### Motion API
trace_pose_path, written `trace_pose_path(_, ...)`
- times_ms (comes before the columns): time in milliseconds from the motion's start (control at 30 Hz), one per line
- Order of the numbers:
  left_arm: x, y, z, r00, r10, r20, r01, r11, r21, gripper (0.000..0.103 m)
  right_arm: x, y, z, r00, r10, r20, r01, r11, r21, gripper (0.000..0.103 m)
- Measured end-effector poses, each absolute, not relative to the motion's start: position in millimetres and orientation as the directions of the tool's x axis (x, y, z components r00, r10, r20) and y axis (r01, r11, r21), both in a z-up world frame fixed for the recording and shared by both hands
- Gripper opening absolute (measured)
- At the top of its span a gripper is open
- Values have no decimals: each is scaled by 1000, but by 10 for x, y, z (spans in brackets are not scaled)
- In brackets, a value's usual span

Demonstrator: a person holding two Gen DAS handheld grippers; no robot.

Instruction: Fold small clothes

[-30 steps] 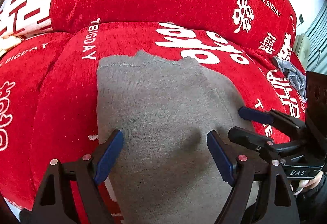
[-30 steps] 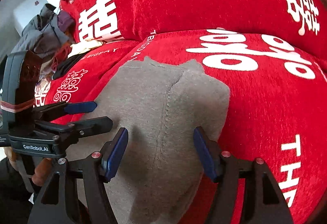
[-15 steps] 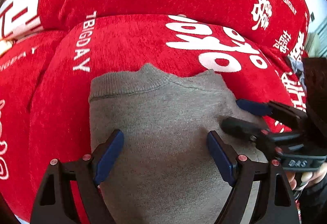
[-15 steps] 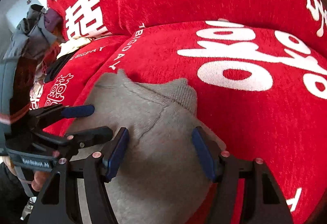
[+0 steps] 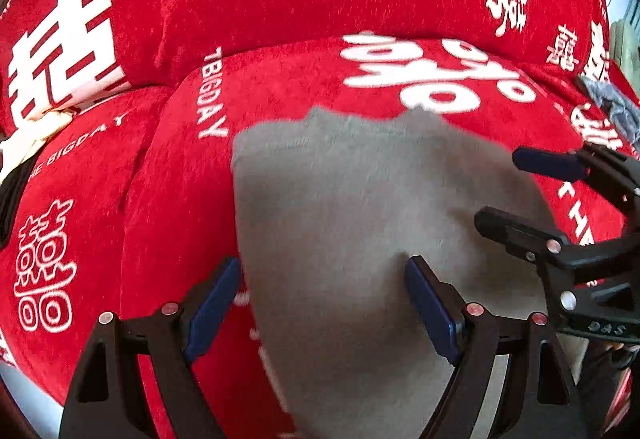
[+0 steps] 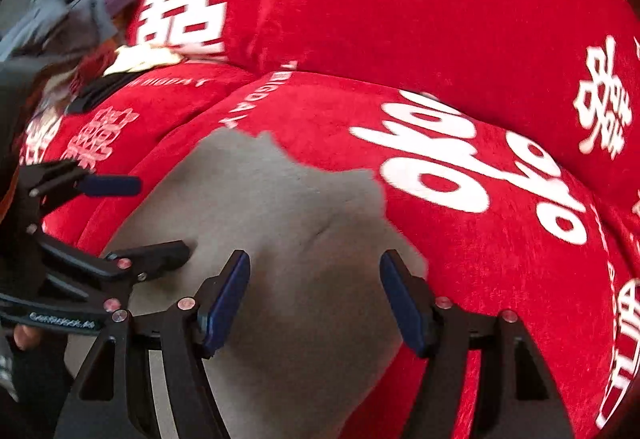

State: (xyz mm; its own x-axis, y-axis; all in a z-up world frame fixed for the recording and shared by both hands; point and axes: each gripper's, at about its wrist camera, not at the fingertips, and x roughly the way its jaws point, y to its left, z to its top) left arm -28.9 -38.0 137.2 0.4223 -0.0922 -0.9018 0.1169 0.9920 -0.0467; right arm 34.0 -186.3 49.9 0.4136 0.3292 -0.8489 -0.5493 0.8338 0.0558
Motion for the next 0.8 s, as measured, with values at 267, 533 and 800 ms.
trace_pose_path(267, -557, -211, 1297, 417, -146, -897, 82, 989, -122, 86, -62, -1839, 399, 457, 273, -847, -590, 805, -59, 71)
trace_pose_path(533, -1030, -17, 1462, 460, -145, -876, 115, 988, -103, 88, -459, -2166, 534, 475, 236, -848, -575, 812, -96, 71)
trace_pose_path(800, -1672, -206, 1507, 501, -112, -858, 311, 949, 57, 88, -1008, -1963, 713, 529, 252, -810, -632, 754, -178, 71)
